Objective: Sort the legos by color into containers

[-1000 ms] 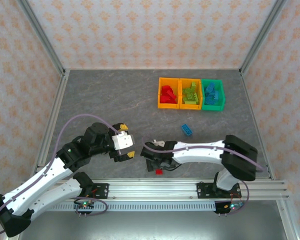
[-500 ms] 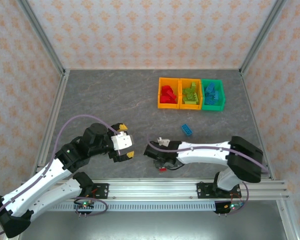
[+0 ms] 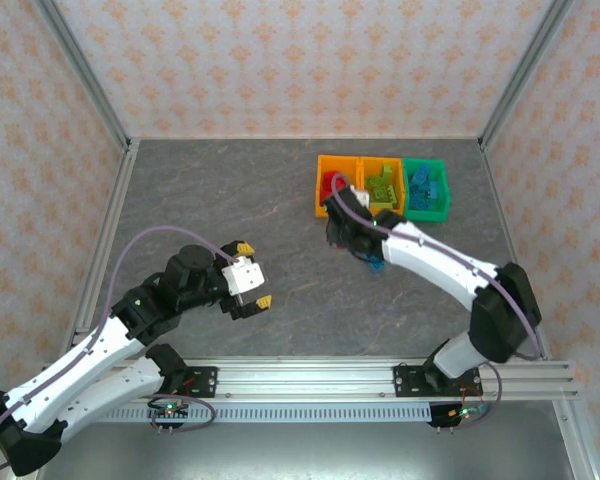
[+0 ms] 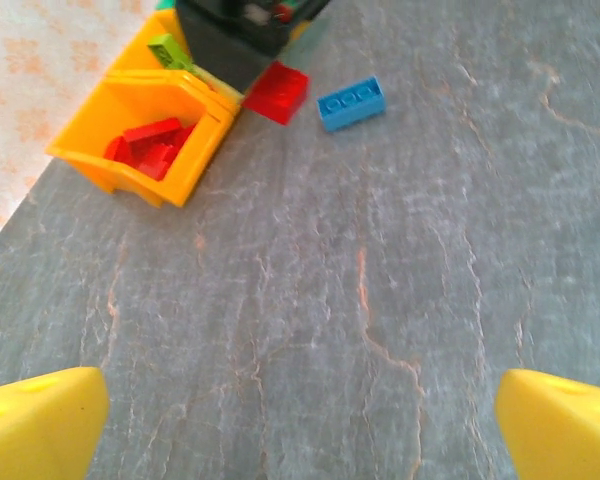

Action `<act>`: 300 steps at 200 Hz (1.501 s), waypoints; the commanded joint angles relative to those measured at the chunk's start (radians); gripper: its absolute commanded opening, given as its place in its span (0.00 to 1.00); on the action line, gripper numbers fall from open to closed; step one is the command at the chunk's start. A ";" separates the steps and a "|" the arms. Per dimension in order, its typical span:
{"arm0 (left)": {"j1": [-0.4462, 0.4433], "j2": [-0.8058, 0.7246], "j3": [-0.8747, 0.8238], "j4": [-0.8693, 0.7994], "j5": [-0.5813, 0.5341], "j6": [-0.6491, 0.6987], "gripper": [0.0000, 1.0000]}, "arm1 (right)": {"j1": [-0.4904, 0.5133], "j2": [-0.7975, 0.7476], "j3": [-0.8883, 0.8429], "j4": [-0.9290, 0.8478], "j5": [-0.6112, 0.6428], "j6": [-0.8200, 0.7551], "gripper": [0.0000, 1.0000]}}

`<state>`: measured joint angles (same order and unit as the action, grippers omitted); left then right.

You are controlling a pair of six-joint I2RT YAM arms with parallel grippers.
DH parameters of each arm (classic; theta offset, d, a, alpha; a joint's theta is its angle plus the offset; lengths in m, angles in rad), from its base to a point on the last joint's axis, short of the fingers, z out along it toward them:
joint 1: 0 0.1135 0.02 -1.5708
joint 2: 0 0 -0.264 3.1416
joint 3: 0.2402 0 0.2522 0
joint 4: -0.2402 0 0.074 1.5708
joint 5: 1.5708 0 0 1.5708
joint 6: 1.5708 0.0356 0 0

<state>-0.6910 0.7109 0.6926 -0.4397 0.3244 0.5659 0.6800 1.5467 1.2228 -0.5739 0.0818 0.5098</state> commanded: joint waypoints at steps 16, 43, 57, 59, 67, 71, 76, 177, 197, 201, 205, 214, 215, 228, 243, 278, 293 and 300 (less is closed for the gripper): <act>0.008 0.032 0.003 0.092 -0.030 -0.089 1.00 | -0.128 0.227 0.258 0.060 0.090 -0.225 0.29; 0.009 0.043 0.002 0.090 -0.086 -0.091 1.00 | -0.185 0.411 0.475 0.055 0.181 -0.302 0.30; 0.008 0.037 -0.004 0.093 -0.115 -0.092 1.00 | -0.211 0.495 0.589 0.037 0.202 -0.338 0.31; 0.008 0.035 -0.004 0.094 -0.119 -0.093 1.00 | -0.214 0.506 0.602 0.032 0.202 -0.343 0.31; 0.008 0.028 -0.008 0.096 -0.126 -0.094 1.00 | -0.225 0.550 0.669 0.012 0.198 -0.360 0.33; 0.008 0.025 -0.011 0.096 -0.128 -0.091 1.00 | -0.229 0.570 0.698 0.002 0.196 -0.368 0.34; 0.008 0.020 -0.014 0.096 -0.129 -0.087 1.00 | -0.235 0.596 0.735 -0.014 0.192 -0.378 0.36; 0.008 0.009 -0.015 0.068 -0.177 -0.047 1.00 | -0.254 0.466 0.773 -0.163 0.074 -0.310 0.61; 0.008 0.006 -0.013 0.063 -0.159 -0.040 1.00 | -0.253 0.253 0.504 -0.095 0.049 -0.281 0.66; 0.008 0.008 -0.013 0.064 -0.156 -0.039 1.00 | -0.252 0.209 0.454 -0.079 0.045 -0.279 0.68; 0.008 0.009 -0.013 0.064 -0.152 -0.038 1.00 | -0.253 0.169 0.398 -0.068 0.045 -0.277 0.69; 0.009 0.009 -0.013 0.064 -0.144 -0.037 1.00 | -0.253 0.074 0.291 -0.050 0.041 -0.277 0.72; 0.009 0.009 -0.012 0.064 -0.143 -0.037 1.00 | -0.253 0.065 0.279 -0.050 0.040 -0.277 0.72; 0.008 0.013 -0.012 0.065 -0.134 -0.036 1.00 | -0.251 -0.046 0.145 -0.046 0.026 -0.281 0.75; 0.009 0.019 -0.010 0.064 -0.129 -0.031 1.00 | -0.251 -0.155 0.017 -0.060 -0.007 -0.279 0.78; 0.008 0.033 -0.002 0.055 -0.127 -0.022 1.00 | -0.255 -0.282 -0.216 -0.057 0.016 -0.269 0.90; 0.009 0.029 -0.007 0.059 -0.115 -0.021 1.00 | -0.255 -0.257 -0.264 -0.027 -0.019 -0.290 0.97; 0.008 0.026 -0.011 0.060 -0.109 -0.019 1.00 | -0.258 -0.224 -0.264 -0.029 -0.049 -0.301 0.98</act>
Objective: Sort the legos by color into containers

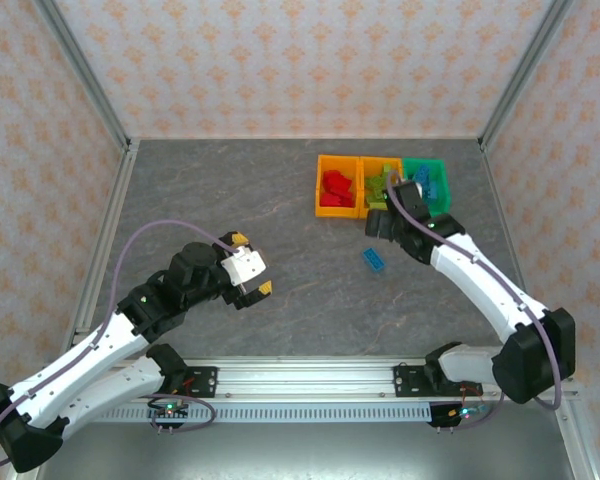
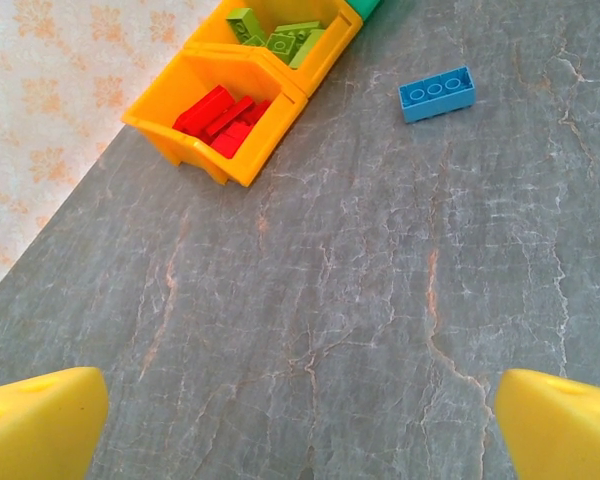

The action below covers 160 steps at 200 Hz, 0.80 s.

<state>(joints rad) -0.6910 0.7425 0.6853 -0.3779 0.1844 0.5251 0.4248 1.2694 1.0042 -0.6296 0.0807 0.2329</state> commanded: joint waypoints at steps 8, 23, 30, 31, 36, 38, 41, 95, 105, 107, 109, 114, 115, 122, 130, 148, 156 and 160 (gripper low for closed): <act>0.008 -0.008 -0.006 0.000 0.036 0.022 1.00 | -0.003 0.107 -0.030 0.005 -0.075 -0.032 0.98; 0.009 -0.013 -0.010 -0.006 0.041 0.030 1.00 | -0.002 0.213 0.007 -0.022 -0.101 -0.038 0.98; 0.009 -0.014 -0.009 -0.007 0.037 0.032 1.00 | -0.002 0.255 0.014 -0.018 -0.113 -0.044 0.98; 0.009 -0.014 -0.009 -0.008 0.037 0.033 1.00 | -0.003 0.261 0.016 -0.016 -0.115 -0.044 0.98; 0.009 -0.015 -0.009 -0.011 0.033 0.035 1.00 | -0.002 0.286 0.019 -0.009 -0.128 -0.047 0.97; 0.009 -0.015 -0.009 -0.011 0.031 0.036 1.00 | -0.003 0.295 0.022 -0.007 -0.135 -0.048 0.97; 0.009 -0.016 -0.010 -0.011 0.029 0.035 1.00 | -0.003 0.309 0.025 -0.002 -0.148 -0.051 0.97; 0.008 -0.026 -0.015 -0.015 0.021 0.043 1.00 | -0.001 0.461 0.057 0.039 -0.229 -0.038 0.72; 0.009 -0.028 -0.016 -0.015 0.021 0.044 1.00 | -0.002 0.467 0.058 0.041 -0.236 -0.034 0.63; 0.009 -0.028 -0.016 -0.015 0.021 0.044 1.00 | -0.003 0.467 0.058 0.041 -0.238 -0.032 0.61; 0.009 -0.028 -0.017 -0.015 0.021 0.044 1.00 | -0.003 0.468 0.058 0.040 -0.240 -0.031 0.58; 0.009 -0.028 -0.017 -0.014 0.022 0.046 1.00 | -0.003 0.469 0.057 0.039 -0.244 -0.030 0.54; 0.010 -0.028 -0.017 -0.014 0.022 0.046 1.00 | -0.003 0.468 0.057 0.039 -0.245 -0.030 0.53; 0.009 -0.027 -0.017 -0.012 0.023 0.046 1.00 | -0.002 0.468 0.056 0.038 -0.252 -0.024 0.46; 0.010 -0.026 -0.015 -0.011 0.026 0.047 1.00 | -0.002 0.464 0.053 0.035 -0.259 -0.020 0.42; 0.009 -0.028 -0.015 -0.013 0.032 0.047 1.00 | -0.002 0.432 0.038 0.034 -0.269 -0.007 0.33; 0.009 -0.029 -0.015 -0.013 0.039 0.048 1.00 | -0.003 0.407 0.025 0.041 -0.273 0.001 0.31; 0.009 -0.031 -0.015 -0.013 0.043 0.047 1.00 | -0.003 0.392 0.017 0.046 -0.275 0.004 0.31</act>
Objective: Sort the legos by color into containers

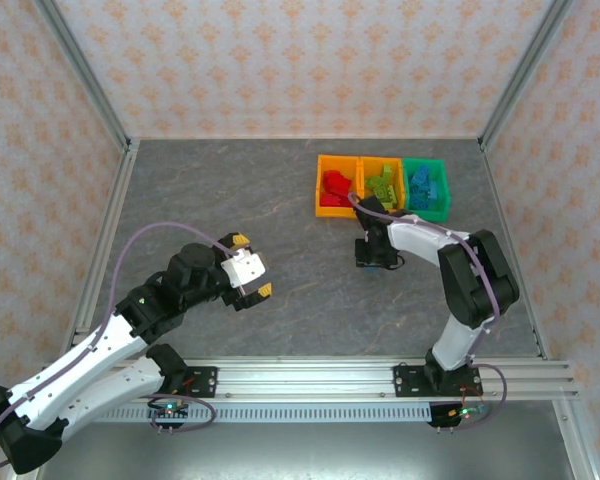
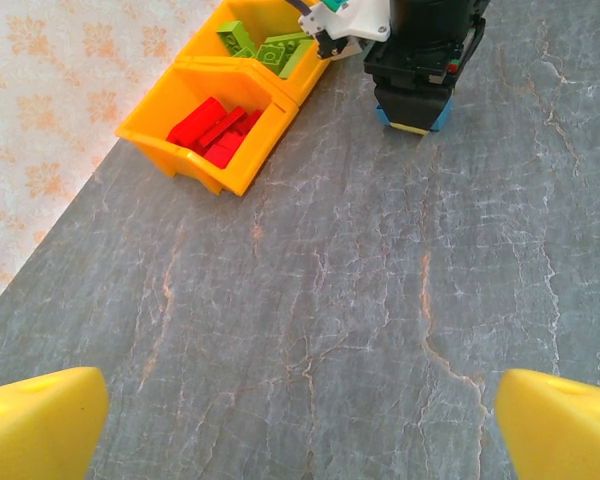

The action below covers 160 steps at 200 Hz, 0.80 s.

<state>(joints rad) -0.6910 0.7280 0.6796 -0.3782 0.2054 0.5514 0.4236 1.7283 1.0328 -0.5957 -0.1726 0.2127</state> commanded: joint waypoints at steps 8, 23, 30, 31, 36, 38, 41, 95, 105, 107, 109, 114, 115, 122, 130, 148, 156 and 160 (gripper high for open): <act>0.009 -0.018 -0.012 -0.011 0.028 0.021 1.00 | 0.000 -0.098 -0.026 0.024 -0.025 0.032 0.29; 0.009 -0.019 -0.013 -0.009 0.031 0.021 1.00 | -0.002 -0.161 -0.050 0.046 -0.006 0.051 0.27; 0.008 -0.018 -0.012 -0.008 0.029 0.021 1.00 | -0.002 -0.188 -0.057 0.053 0.014 0.064 0.26; 0.009 -0.018 -0.012 -0.007 0.029 0.021 1.00 | -0.001 -0.197 -0.059 0.057 0.022 0.069 0.25; 0.009 -0.018 -0.012 -0.007 0.029 0.020 1.00 | -0.001 -0.222 -0.066 0.065 0.044 0.081 0.23; 0.009 -0.018 -0.013 -0.008 0.028 0.019 1.00 | -0.002 -0.230 -0.067 0.068 0.055 0.085 0.22; 0.009 -0.017 -0.012 -0.007 0.028 0.021 1.00 | -0.003 -0.244 -0.069 0.071 0.070 0.092 0.21; 0.009 -0.015 -0.012 -0.007 0.030 0.021 1.00 | -0.143 -0.319 0.045 0.117 0.264 0.133 0.18; 0.009 -0.016 -0.013 -0.008 0.029 0.021 1.00 | -0.203 -0.285 0.093 0.120 0.256 0.133 0.18; 0.009 -0.016 -0.012 -0.009 0.029 0.022 1.00 | -0.215 -0.275 0.105 0.120 0.251 0.133 0.18; 0.009 -0.016 -0.012 -0.010 0.027 0.022 1.00 | -0.227 -0.265 0.114 0.120 0.249 0.131 0.18; 0.008 -0.018 -0.012 -0.011 0.025 0.022 1.00 | -0.251 -0.238 0.144 0.118 0.238 0.126 0.18; 0.008 -0.018 -0.012 -0.010 0.025 0.022 1.00 | -0.258 -0.233 0.152 0.118 0.236 0.126 0.18; 0.009 -0.021 -0.012 -0.012 0.020 0.024 1.00 | -0.292 -0.193 0.193 0.119 0.231 0.117 0.19; 0.009 -0.025 -0.014 -0.010 0.016 0.026 1.00 | -0.325 -0.139 0.245 0.111 0.229 0.110 0.19; 0.008 -0.033 -0.020 -0.005 0.008 0.029 1.00 | -0.379 -0.010 0.372 0.079 0.203 0.090 0.19; 0.009 -0.035 -0.022 -0.003 0.006 0.029 1.00 | -0.389 0.050 0.433 0.062 0.204 0.078 0.19; 0.009 -0.035 -0.022 -0.002 0.007 0.030 1.00 | -0.394 0.079 0.460 0.051 0.207 0.072 0.20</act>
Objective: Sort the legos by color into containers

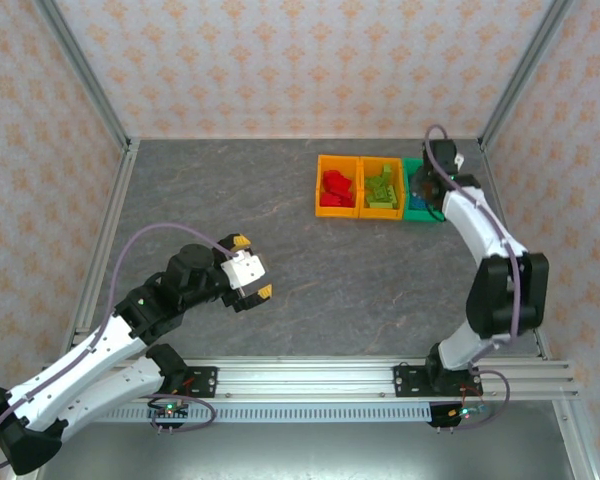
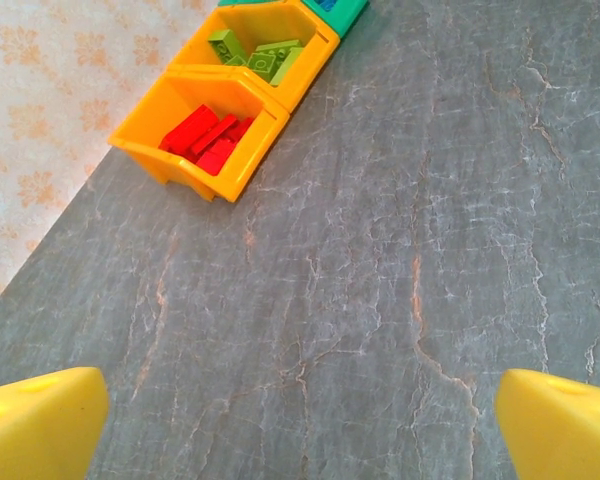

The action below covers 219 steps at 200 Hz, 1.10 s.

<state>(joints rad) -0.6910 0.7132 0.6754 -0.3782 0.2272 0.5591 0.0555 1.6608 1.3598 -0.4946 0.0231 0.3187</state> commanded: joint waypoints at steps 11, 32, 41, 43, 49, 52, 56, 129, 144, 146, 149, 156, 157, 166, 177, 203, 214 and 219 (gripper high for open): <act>0.010 -0.018 -0.021 0.002 -0.016 0.022 1.00 | -0.032 0.217 0.202 -0.081 0.027 -0.045 0.21; 0.009 -0.015 -0.024 0.007 -0.017 0.024 1.00 | -0.036 0.317 0.312 -0.137 0.053 -0.043 0.27; 0.009 -0.015 -0.025 0.008 -0.018 0.024 1.00 | -0.036 0.338 0.343 -0.159 0.054 -0.037 0.33; 0.010 -0.015 -0.026 0.008 -0.018 0.025 1.00 | -0.036 0.341 0.348 -0.162 0.054 -0.034 0.34; 0.010 -0.014 -0.026 0.008 -0.021 0.027 1.00 | -0.035 0.344 0.355 -0.169 0.050 -0.029 0.40; 0.009 -0.015 -0.028 0.008 -0.022 0.026 1.00 | -0.036 0.342 0.355 -0.172 0.047 -0.026 0.43; 0.010 -0.015 -0.027 0.009 -0.024 0.027 1.00 | -0.035 0.336 0.354 -0.173 0.045 -0.021 0.46; 0.010 -0.006 -0.024 0.024 -0.063 -0.008 1.00 | -0.035 -0.014 0.063 -0.060 0.053 -0.016 0.57; 0.011 -0.003 -0.011 0.029 -0.099 -0.059 1.00 | -0.036 -0.154 -0.095 0.043 0.057 -0.017 0.61; 0.011 -0.003 -0.008 0.030 -0.107 -0.070 1.00 | -0.035 -0.173 -0.119 0.065 0.059 -0.017 0.61; 0.012 -0.002 -0.004 0.034 -0.121 -0.087 1.00 | -0.035 -0.204 -0.151 0.093 0.063 -0.018 0.62; 0.013 0.002 0.011 0.037 -0.165 -0.133 1.00 | -0.037 -0.274 -0.242 0.166 0.076 -0.020 0.65; 0.013 0.003 0.015 0.035 -0.172 -0.141 1.00 | -0.037 -0.285 -0.252 0.177 0.077 -0.021 0.65; 0.013 0.013 0.056 0.005 -0.236 -0.203 1.00 | -0.037 -0.373 -0.367 0.273 0.094 -0.034 0.68; 0.013 0.030 0.104 -0.026 -0.344 -0.298 1.00 | -0.037 -0.466 -0.504 0.391 0.129 -0.060 0.71; 0.015 0.035 0.074 0.001 -0.544 -0.471 1.00 | -0.036 -0.594 -0.796 0.666 0.197 -0.135 0.79; 0.016 0.030 0.008 0.073 -0.637 -0.499 1.00 | -0.035 -0.586 -0.879 0.757 0.215 -0.170 0.83; 0.017 0.031 -0.021 0.110 -0.680 -0.502 1.00 | -0.036 -0.576 -0.903 0.783 0.222 -0.178 0.85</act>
<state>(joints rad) -0.6907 0.7464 0.7479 -0.3656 -0.1726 0.2176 0.0196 1.0630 0.5972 0.0036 0.1581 0.2295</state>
